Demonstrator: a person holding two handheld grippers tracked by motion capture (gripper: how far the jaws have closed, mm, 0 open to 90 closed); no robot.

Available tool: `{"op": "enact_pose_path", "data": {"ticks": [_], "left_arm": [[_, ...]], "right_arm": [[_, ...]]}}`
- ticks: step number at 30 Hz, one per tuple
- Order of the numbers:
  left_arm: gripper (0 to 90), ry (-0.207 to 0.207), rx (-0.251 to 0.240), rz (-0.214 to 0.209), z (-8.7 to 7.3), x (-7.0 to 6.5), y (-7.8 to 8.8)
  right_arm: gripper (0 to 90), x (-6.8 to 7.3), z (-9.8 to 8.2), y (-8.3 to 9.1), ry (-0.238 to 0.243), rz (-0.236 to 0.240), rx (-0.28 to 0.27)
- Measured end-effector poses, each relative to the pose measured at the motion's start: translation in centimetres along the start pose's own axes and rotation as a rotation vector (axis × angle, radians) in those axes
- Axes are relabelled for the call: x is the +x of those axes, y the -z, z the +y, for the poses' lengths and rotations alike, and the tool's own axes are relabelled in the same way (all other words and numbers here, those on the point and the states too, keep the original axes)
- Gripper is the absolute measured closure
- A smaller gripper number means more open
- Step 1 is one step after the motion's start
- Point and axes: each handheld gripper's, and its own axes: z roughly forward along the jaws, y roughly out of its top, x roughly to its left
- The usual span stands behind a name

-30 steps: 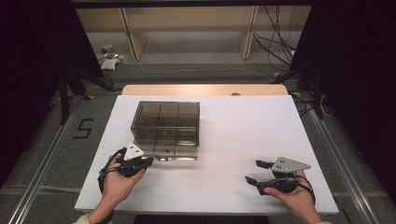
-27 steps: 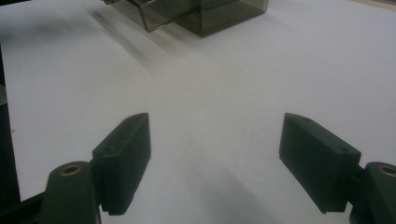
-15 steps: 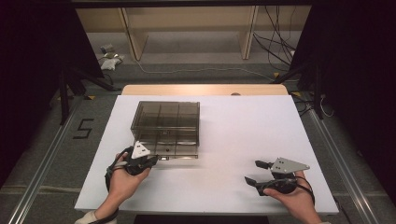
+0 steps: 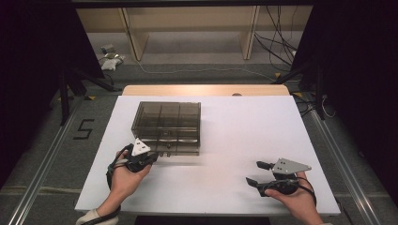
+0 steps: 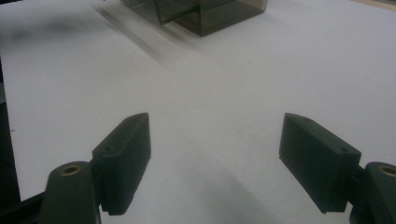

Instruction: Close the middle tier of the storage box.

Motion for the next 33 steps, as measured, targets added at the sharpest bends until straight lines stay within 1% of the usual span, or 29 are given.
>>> {"op": "enact_pose_path", "data": {"ticks": [1, 3, 7, 9, 13, 16, 25, 28, 30, 33], "left_arm": [[89.8, -0.004, 0.002, 0.001, 0.1, 0.1, 0.0], [89.8, 0.004, -0.005, 0.003, 0.2, 0.1, -0.1], [89.8, 0.003, -0.006, 0.006, 0.3, 0.3, -0.3], [89.8, 0.016, -0.010, -0.002, 0.3, 0.5, -0.4], [89.8, 0.021, -0.011, 0.001, 0.4, 0.7, -0.5], [89.8, 0.018, -0.011, 0.013, 0.5, 0.8, -0.6], [89.8, 0.011, -0.009, 0.025, 0.8, 1.2, -1.0], [89.8, 0.012, -0.009, 0.029, 0.9, 1.4, -1.1], [89.8, 0.022, -0.015, 0.032, 0.9, 1.4, -1.2], [89.8, 0.017, -0.009, 0.033, 1.0, 1.5, -1.3]], "right_arm": [[25.9, 0.0, 0.0, 0.0, -0.001, 0.000, 0.000], [25.9, 0.0, 0.0, 0.0, -0.002, 0.001, 0.001], [25.9, 0.0, 0.0, 0.0, -0.002, 0.000, -0.001], [25.9, 0.0, 0.0, 0.0, -0.003, 0.001, -0.001], [25.9, 0.0, 0.0, 0.0, -0.002, 0.000, -0.001], [25.8, 0.0, 0.0, 0.0, -0.003, 0.000, 0.001], [25.8, 0.0, 0.0, 0.0, 0.000, 0.000, 0.004], [25.8, 0.0, 0.0, 0.0, 0.000, 0.001, 0.004], [25.8, 0.0, 0.0, 0.0, 0.000, 0.000, 0.003], [25.8, 0.0, 0.0, 0.0, 0.000, -0.001, 0.003]]}}
